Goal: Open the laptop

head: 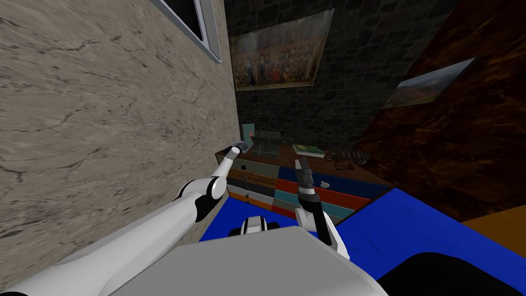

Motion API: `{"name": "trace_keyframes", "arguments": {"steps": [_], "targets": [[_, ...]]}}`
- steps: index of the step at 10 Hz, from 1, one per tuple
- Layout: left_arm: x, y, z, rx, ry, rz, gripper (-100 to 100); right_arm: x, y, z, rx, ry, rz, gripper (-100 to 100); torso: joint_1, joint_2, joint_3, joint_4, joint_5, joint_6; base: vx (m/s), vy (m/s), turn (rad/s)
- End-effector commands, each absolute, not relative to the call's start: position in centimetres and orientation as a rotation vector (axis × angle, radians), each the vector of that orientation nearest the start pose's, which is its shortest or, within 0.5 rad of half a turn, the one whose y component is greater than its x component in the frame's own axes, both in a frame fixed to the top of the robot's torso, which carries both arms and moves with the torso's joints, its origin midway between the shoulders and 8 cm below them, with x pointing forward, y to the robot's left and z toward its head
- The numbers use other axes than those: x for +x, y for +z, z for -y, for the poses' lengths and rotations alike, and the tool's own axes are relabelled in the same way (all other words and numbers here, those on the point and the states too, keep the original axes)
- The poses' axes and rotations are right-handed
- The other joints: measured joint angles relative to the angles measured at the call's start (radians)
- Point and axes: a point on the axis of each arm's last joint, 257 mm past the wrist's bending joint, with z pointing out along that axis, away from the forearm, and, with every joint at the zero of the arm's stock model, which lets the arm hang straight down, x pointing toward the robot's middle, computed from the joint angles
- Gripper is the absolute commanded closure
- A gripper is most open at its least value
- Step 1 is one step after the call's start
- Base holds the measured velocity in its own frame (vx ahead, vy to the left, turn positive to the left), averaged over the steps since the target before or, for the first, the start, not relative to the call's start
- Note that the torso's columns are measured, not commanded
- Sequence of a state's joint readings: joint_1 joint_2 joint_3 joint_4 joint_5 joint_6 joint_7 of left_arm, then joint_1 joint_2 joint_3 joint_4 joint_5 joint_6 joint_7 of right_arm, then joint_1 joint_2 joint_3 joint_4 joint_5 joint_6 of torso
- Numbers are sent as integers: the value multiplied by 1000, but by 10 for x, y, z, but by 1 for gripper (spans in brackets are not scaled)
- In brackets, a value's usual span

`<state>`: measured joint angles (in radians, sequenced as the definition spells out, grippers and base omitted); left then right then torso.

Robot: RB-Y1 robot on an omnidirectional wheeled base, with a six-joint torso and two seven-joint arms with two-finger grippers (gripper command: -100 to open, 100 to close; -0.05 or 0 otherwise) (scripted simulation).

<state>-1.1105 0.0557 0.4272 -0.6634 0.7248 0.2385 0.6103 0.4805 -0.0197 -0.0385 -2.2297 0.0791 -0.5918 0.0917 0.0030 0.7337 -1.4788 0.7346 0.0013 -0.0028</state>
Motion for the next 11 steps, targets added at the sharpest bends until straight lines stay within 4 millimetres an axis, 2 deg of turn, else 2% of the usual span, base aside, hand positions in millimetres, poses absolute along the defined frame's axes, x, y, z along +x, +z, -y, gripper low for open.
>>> {"name": "trace_keyframes", "arguments": {"steps": [1, 2, 3, 4, 8, 10, 11], "targets": [[760, -41, -124, -2335, -2288, -259, 100, 340, 25, 276, 505, 1153, -653, 0, 1, 0, 0, 0, 0, -1, 9, 35, -9], [761, -35, -120, -2319, -2287, -292, 100, 340, 25, 276, 505, 1153, -653, 0, 2, -1, -1, -1, 1, -1, 0, 13, -17], [758, -45, -121, -2374, -2330, -173, 100, 340, 25, 276, 505, 1153, -653, 0, 0, -1, -1, 0, 0, 0, 15, 47, -86], [758, -45, -121, -2374, -2330, -173, 100, 340, 25, 276, 505, 1153, -653, 0, 0, -3, -2, -2, 0, 2, 16, 64, -79], [750, -68, -128, -2470, -2391, 80, 100, 340, 25, 276, 505, 1153, -653, 0, 3, -6, -4, -6, 2, -1, 23, 64, -67], [750, -68, -128, -2470, -2391, 80, 100, 340, 25, 276, 505, 1153, -653, 0, 4, -7, -5, -9, 2, -2, 7, 26, -16], [748, -74, -131, -2491, -2403, 148, 100, 339, 25, 276, 505, 1153, -653, 0, 2, -7, -5, -9, 2, -3, 12, 19, -23]]}}
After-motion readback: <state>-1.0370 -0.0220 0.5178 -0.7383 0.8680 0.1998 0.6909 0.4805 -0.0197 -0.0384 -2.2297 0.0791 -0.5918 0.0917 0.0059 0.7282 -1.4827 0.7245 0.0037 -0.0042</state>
